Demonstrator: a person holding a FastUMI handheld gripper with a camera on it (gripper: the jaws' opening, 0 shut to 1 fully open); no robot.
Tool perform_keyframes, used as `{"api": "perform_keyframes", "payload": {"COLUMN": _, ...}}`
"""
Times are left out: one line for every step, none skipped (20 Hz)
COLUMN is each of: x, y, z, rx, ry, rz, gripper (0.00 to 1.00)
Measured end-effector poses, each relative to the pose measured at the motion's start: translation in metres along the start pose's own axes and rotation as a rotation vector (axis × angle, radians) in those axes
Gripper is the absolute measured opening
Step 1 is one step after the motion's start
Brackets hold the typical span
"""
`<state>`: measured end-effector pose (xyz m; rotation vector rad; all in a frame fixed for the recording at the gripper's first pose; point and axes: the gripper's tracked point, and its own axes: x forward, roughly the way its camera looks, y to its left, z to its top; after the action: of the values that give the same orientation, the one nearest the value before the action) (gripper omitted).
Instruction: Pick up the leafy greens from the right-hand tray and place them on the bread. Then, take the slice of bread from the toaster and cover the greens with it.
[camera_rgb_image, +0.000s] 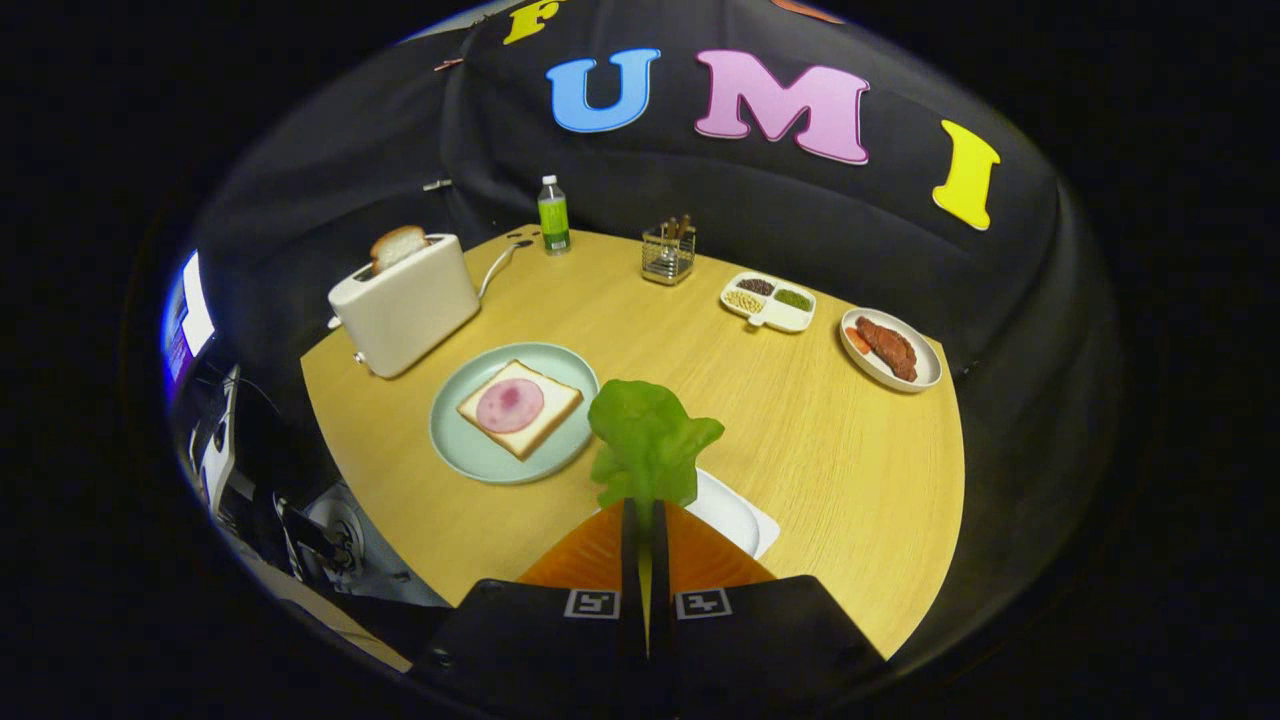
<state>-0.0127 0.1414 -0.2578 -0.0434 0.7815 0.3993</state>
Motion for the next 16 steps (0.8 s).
{"api": "perform_keyframes", "payload": {"x": -0.006, "y": 0.010, "z": 0.011, "rx": 0.008, "ry": -0.019, "rz": 0.005, "gripper": 0.05}}
{"api": "perform_keyframes", "payload": {"x": -0.011, "y": 0.022, "z": 0.022, "rx": 0.017, "ry": -0.036, "rz": 0.012, "gripper": 0.06}}
{"api": "perform_keyframes", "payload": {"x": -0.014, "y": 0.034, "z": 0.032, "rx": 0.025, "ry": -0.048, "rz": 0.027, "gripper": 0.06}}
{"api": "perform_keyframes", "payload": {"x": -0.016, "y": 0.048, "z": 0.043, "rx": 0.032, "ry": -0.058, "rz": 0.041, "gripper": 0.06}}
{"api": "perform_keyframes", "payload": {"x": -0.015, "y": 0.061, "z": 0.052, "rx": 0.034, "ry": -0.067, "rz": 0.057, "gripper": 0.06}}
{"api": "perform_keyframes", "payload": {"x": -0.013, "y": 0.075, "z": 0.061, "rx": 0.032, "ry": -0.073, "rz": 0.072, "gripper": 0.05}}
{"api": "perform_keyframes", "payload": {"x": -0.010, "y": 0.085, "z": 0.068, "rx": 0.029, "ry": -0.074, "rz": 0.085, "gripper": 0.05}}
{"api": "perform_keyframes", "payload": {"x": -0.006, "y": 0.096, "z": 0.073, "rx": 0.022, "ry": -0.071, "rz": 0.095, "gripper": 0.05}}
{"api": "perform_keyframes", "payload": {"x": -0.001, "y": 0.105, "z": 0.078, "rx": 0.015, "ry": -0.070, "rz": 0.104, "gripper": 0.05}}
{"api": "perform_keyframes", "payload": {"x": 0.006, "y": 0.115, "z": 0.083, "rx": 0.012, "ry": -0.068, "rz": 0.114, "gripper": 0.06}}
{"api": "perform_keyframes", "payload": {"x": 0.012, "y": 0.123, "z": 0.088, "rx": 0.012, "ry": -0.065, "rz": 0.124, "gripper": 0.06}}
{"api": "perform_keyframes", "payload": {"x": 0.020, "y": 0.131, "z": 0.092, "rx": 0.011, "ry": -0.061, "rz": 0.131, "gripper": 0.06}}
{"api": "perform_keyframes", "payload": {"x": 0.028, "y": 0.136, "z": 0.095, "rx": 0.009, "ry": -0.052, "rz": 0.133, "gripper": 0.06}}
{"api": "perform_keyframes", "payload": {"x": 0.037, "y": 0.141, "z": 0.095, "rx": 0.012, "ry": -0.039, "rz": 0.134, "gripper": 0.05}}
{"api": "perform_keyframes", "payload": {"x": 0.045, "y": 0.147, "z": 0.094, "rx": 0.019, "ry": -0.022, "rz": 0.139, "gripper": 0.06}}
{"api": "perform_keyframes", "payload": {"x": 0.055, "y": 0.151, "z": 0.092, "rx": 0.026, "ry": -0.004, "rz": 0.139, "gripper": 0.05}}
